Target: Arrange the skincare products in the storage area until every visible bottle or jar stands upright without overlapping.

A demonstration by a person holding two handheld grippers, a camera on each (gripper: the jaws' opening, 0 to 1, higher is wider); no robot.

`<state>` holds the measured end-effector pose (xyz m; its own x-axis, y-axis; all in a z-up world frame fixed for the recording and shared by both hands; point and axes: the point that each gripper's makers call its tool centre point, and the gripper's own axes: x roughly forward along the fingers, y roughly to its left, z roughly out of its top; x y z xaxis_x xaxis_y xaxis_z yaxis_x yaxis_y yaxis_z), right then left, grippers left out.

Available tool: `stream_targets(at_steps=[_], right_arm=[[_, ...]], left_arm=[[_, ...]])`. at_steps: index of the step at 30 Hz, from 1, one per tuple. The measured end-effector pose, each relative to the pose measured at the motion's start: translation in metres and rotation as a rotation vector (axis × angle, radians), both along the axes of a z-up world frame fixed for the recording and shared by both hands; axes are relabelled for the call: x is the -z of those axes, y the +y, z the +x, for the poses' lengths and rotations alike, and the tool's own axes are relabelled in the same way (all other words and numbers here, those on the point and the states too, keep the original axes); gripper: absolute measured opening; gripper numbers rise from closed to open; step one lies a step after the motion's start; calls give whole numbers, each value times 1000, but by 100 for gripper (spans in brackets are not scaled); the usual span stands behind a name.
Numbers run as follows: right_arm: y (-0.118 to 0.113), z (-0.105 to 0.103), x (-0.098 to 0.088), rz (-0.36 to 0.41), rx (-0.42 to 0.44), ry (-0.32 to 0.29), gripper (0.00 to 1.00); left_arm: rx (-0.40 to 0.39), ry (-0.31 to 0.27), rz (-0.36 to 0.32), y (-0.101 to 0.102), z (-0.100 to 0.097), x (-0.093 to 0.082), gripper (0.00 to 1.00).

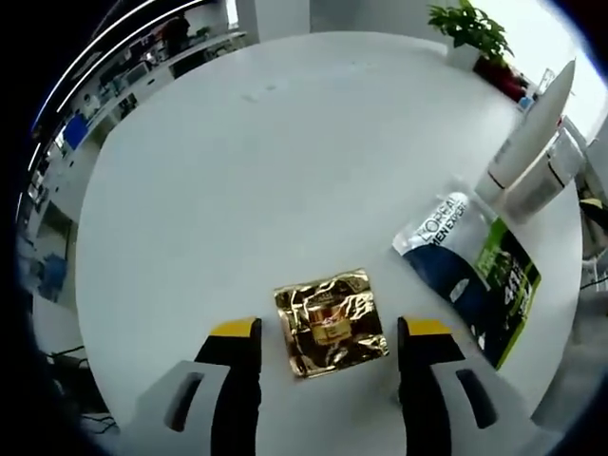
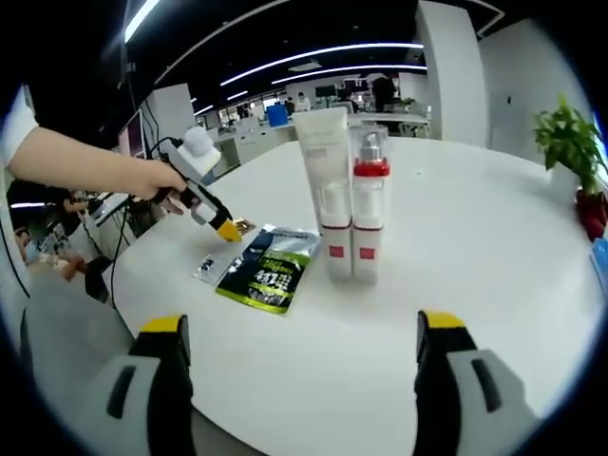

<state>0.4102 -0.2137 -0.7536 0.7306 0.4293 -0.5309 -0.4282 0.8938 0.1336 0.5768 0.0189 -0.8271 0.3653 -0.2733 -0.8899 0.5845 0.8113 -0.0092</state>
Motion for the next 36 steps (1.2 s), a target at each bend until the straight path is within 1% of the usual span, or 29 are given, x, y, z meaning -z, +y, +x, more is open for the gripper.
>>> stream_targets(at_steps=[5, 8, 10, 14, 18, 19, 21, 23, 25, 28, 31, 34, 36], right_arm=[[1, 0, 0, 3, 0, 2, 100], [1, 0, 0, 5, 1, 2, 100], [1, 0, -1, 6, 2, 2, 100], [0, 0, -1, 7, 4, 1, 100], [0, 0, -2, 10, 9, -1, 100], [-1, 0, -2, 12, 11, -2, 100], [-1, 0, -2, 13, 11, -3, 100], [-1, 1, -2, 15, 10, -5, 100], [0, 0, -3, 16, 9, -7, 100], [0, 1, -3, 19, 9, -11, 100], [0, 1, -5, 22, 9, -15, 100], [0, 1, -6, 27, 10, -19, 100], [0, 2, -6, 31, 13, -23, 100]], left_arm=[[0, -3, 0, -1, -1, -1, 52], [4, -5, -1, -3, -2, -2, 44], [7, -6, -2, -3, -2, -2, 37], [-11, -2, -1, -3, -3, -2, 36], [-95, 14, -32, -3, -3, -5, 35], [-124, 23, -56, -5, -4, -6, 35], [-177, 38, -79, -5, -6, -9, 35], [-214, 46, -105, -6, -7, -12, 35], [-249, 52, -116, -5, -7, -15, 35], [-270, 48, -117, -5, -8, -17, 35], [-309, 47, -125, -5, -9, -18, 35], [-368, 54, -152, -7, -11, -20, 35], [-390, 52, -167, -10, -11, -22, 35]])
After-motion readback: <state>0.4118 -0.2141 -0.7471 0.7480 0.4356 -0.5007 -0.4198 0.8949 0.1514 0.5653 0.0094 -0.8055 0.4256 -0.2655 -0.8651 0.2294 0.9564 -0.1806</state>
